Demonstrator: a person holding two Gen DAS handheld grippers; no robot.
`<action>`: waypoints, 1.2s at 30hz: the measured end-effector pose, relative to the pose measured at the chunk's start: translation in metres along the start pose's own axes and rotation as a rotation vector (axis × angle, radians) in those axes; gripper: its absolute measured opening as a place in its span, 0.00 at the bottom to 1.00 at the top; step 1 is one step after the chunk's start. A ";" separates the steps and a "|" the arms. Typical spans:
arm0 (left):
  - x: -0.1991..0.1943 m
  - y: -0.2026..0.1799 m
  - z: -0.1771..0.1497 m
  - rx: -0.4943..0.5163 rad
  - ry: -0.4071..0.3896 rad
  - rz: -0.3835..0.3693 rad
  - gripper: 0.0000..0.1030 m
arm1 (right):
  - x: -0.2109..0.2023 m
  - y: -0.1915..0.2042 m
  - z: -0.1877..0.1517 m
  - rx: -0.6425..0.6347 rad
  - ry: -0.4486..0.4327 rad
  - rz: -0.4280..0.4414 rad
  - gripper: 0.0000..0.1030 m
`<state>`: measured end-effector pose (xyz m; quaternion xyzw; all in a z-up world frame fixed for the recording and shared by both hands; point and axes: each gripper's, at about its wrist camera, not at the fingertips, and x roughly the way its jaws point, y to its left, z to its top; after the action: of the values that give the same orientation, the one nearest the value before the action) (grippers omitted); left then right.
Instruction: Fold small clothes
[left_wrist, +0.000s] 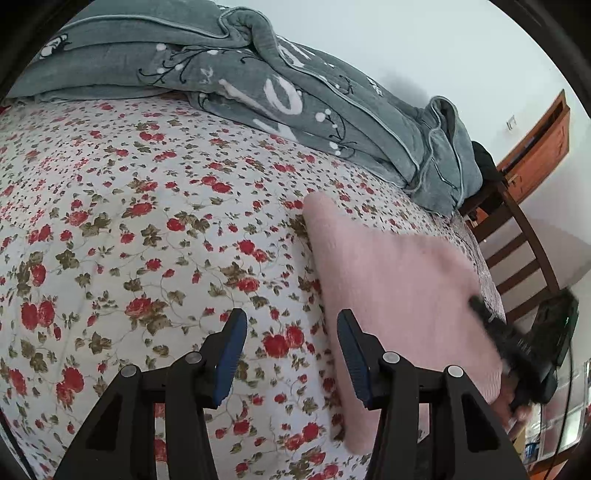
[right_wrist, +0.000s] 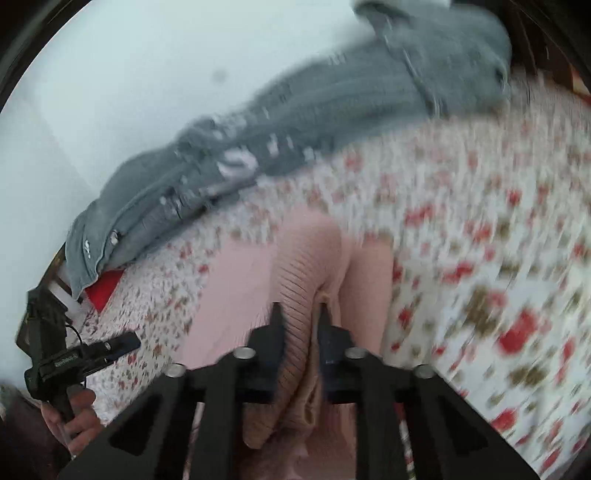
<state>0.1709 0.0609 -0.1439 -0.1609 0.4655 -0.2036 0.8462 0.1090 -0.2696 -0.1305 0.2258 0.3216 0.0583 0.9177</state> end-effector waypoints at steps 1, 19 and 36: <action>0.000 -0.001 -0.002 0.008 0.004 -0.002 0.47 | -0.004 -0.007 0.003 0.021 -0.022 0.010 0.13; -0.003 -0.029 -0.027 0.049 0.038 -0.033 0.47 | -0.026 0.007 -0.034 -0.001 0.107 0.112 0.46; -0.010 -0.052 -0.050 0.109 0.068 -0.022 0.49 | -0.012 -0.044 -0.068 0.065 0.084 0.017 0.09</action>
<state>0.1136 0.0170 -0.1384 -0.1127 0.4802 -0.2432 0.8352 0.0560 -0.2859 -0.1906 0.2554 0.3598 0.0652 0.8950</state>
